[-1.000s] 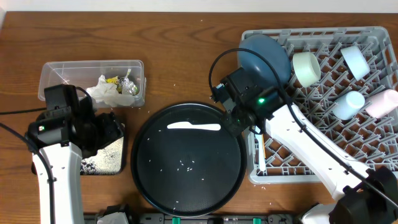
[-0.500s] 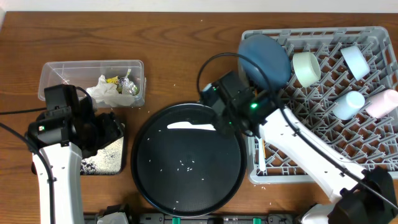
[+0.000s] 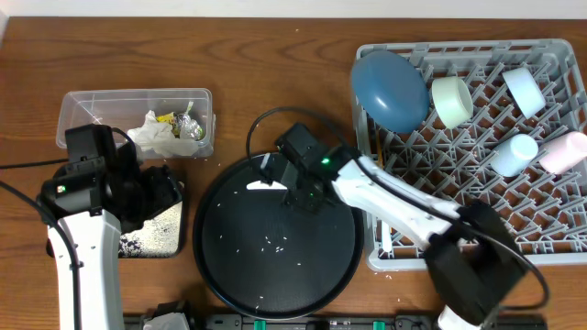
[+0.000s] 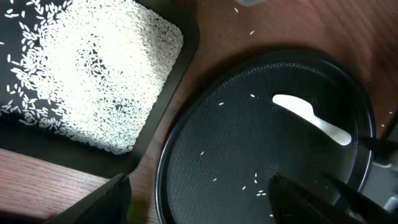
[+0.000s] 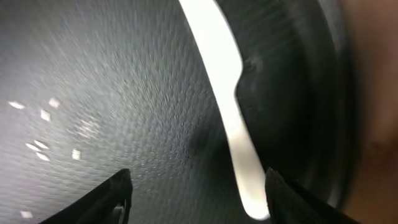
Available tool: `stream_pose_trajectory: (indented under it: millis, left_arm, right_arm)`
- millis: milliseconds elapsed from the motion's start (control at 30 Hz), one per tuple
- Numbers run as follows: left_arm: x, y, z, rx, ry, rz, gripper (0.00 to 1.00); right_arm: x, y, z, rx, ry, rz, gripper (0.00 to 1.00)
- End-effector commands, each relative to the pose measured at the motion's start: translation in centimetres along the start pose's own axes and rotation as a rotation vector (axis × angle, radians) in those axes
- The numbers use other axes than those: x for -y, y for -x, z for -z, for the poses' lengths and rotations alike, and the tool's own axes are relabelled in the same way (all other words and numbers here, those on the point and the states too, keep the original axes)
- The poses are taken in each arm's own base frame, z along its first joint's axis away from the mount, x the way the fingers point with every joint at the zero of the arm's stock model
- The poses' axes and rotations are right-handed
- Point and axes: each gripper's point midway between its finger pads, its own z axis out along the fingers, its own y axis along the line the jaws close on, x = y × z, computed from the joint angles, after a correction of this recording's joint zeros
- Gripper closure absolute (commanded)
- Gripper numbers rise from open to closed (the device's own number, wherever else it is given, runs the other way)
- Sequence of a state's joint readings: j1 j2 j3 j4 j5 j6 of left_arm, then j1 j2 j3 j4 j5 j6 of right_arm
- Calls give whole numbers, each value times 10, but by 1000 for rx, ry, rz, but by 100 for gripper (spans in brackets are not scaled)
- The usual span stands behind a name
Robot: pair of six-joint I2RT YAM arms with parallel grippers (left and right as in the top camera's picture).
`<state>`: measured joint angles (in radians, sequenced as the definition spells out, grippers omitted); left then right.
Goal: Sort waste into correct bins and load items into the dishwasher rack
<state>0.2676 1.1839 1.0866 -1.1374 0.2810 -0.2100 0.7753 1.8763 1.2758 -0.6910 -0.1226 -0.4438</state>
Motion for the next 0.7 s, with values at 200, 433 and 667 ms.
stream_pose_trajectory:
  millis: [200, 433, 667]
  left_arm:
    - [-4, -1, -2, -7, 16, 12, 28]
    - [-4, -1, -2, -7, 16, 12, 28]
    - [-4, -1, -2, -7, 16, 12, 28]
  right_arm:
    - [7, -26, -30, -124, -6, 188, 27]
    - [8, -43, -38, -181, 23, 204, 27]
    - [18, -47, -37, -182, 16, 169, 29]
